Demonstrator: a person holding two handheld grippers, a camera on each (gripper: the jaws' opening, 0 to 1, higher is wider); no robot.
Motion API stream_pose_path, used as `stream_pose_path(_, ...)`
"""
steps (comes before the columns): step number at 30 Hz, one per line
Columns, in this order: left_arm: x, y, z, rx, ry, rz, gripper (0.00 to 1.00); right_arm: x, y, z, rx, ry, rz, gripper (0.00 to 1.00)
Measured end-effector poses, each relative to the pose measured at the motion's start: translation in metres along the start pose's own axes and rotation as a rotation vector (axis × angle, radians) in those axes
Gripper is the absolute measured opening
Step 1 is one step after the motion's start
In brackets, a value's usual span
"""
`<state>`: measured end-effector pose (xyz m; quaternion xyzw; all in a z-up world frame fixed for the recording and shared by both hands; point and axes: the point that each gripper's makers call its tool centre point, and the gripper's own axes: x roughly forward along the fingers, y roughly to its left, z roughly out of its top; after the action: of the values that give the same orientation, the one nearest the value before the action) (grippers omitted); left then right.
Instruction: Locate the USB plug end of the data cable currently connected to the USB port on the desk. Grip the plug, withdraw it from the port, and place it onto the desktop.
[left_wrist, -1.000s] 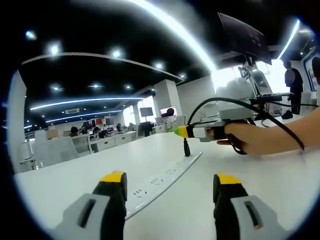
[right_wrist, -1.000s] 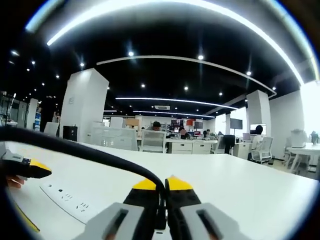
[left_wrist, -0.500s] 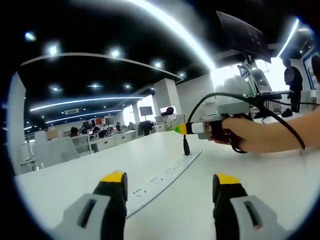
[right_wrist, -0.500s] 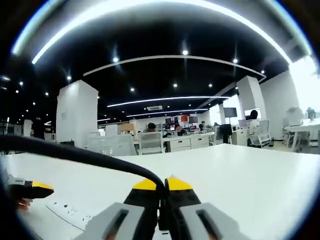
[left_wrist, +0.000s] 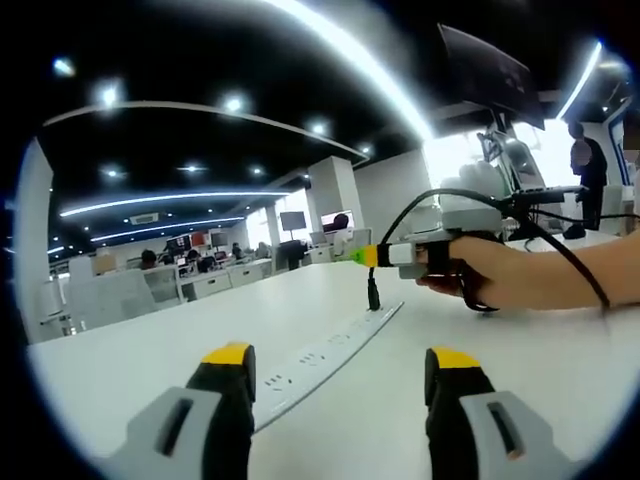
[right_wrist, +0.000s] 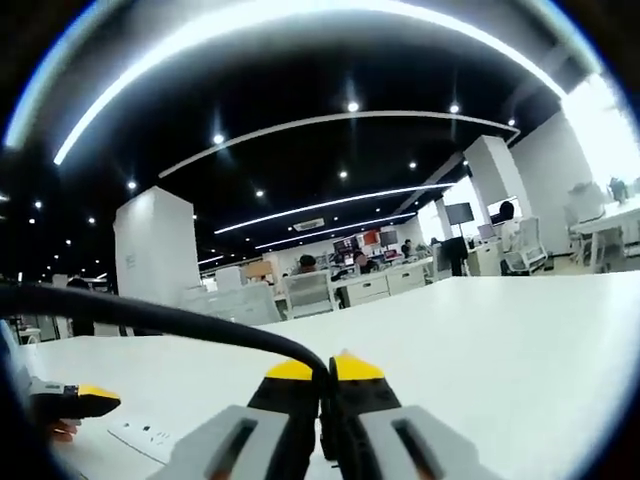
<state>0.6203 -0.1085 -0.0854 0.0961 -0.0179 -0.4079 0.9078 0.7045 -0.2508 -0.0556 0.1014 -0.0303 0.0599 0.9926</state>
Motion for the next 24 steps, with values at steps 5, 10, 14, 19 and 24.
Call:
stream_pose_path(5,0.0,-0.001,-0.001,-0.001,0.003,0.001,0.69,-0.006,0.004,-0.002,0.0,0.013,-0.003,0.05)
stream_pose_path(10,0.0,-0.003,-0.002,0.005,0.007,-0.001,0.69,0.002,0.001,-0.001,-0.061,0.028,-0.01,0.05)
stream_pose_path(14,0.001,-0.004,-0.002,0.009,0.008,0.0,0.69,0.003,0.005,-0.003,-0.118,0.039,-0.014,0.05)
stream_pose_path(19,0.0,-0.005,-0.003,0.012,0.012,-0.001,0.69,0.009,-0.002,-0.001,-0.096,0.046,-0.001,0.05)
stream_pose_path(24,0.0,-0.005,-0.003,0.011,0.012,-0.002,0.69,0.002,-0.005,-0.001,0.003,0.045,0.007,0.05)
